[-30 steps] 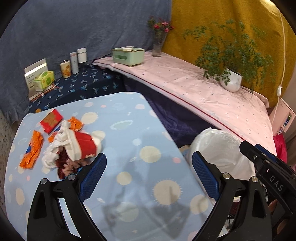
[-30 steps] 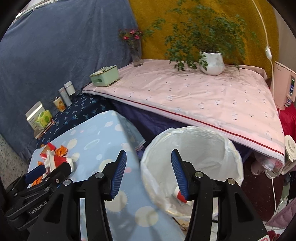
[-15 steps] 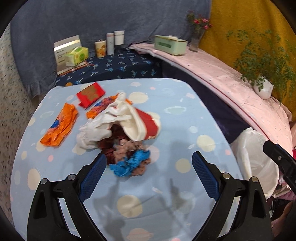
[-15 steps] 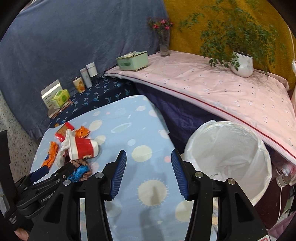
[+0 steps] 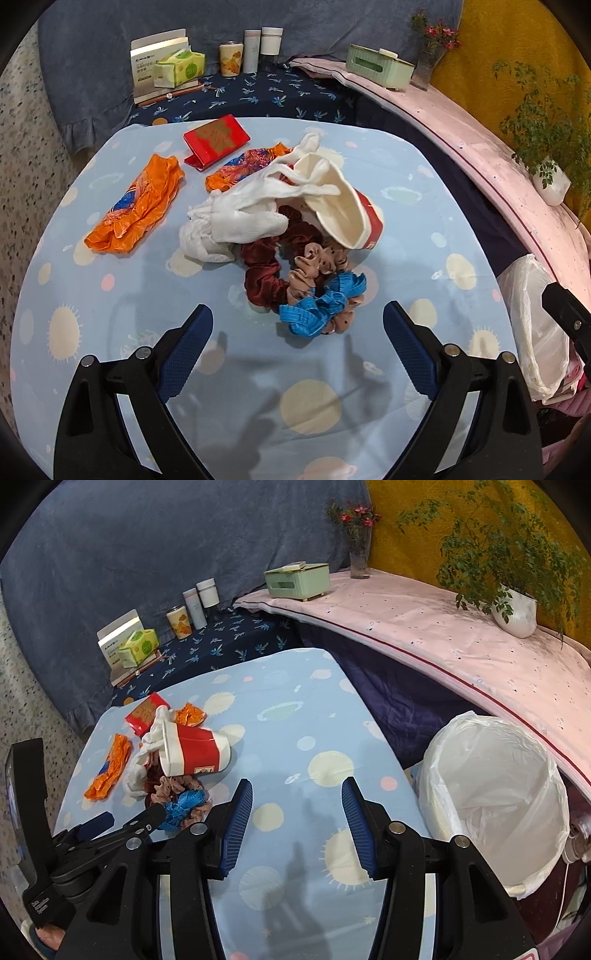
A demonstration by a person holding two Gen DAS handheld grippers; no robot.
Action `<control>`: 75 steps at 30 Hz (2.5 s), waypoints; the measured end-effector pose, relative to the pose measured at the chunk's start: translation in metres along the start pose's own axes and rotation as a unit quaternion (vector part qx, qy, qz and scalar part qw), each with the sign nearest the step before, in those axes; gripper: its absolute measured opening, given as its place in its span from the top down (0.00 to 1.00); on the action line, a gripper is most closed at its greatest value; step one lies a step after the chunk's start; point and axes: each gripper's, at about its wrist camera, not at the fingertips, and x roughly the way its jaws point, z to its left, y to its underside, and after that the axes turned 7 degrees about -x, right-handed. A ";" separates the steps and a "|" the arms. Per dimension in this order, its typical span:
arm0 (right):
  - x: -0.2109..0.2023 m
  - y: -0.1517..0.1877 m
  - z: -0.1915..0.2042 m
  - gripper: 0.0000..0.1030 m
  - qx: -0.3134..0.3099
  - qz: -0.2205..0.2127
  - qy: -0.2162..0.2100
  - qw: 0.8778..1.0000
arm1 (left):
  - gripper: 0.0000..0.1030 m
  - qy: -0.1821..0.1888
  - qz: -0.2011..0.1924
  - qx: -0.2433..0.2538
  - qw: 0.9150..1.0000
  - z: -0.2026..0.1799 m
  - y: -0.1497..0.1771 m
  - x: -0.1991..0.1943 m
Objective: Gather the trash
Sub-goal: 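Move both open tools back over the trash pile, then grasp the blue scrunchie with the left tool while the right tool grasps the beige scrunchie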
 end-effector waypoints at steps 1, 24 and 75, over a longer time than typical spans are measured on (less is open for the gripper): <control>0.002 0.000 0.002 0.52 -0.002 0.002 -0.001 1.000 | 0.15 0.000 0.000 0.000 1.000 0.001 0.000 0.001; 0.029 0.005 0.047 0.52 -0.032 0.030 -0.029 0.999 | 0.90 0.060 0.035 -0.017 0.997 0.029 0.002 0.007; 0.082 0.035 0.122 0.96 -0.071 0.098 -0.163 0.979 | 0.83 0.079 0.053 -0.036 0.995 0.085 0.022 0.002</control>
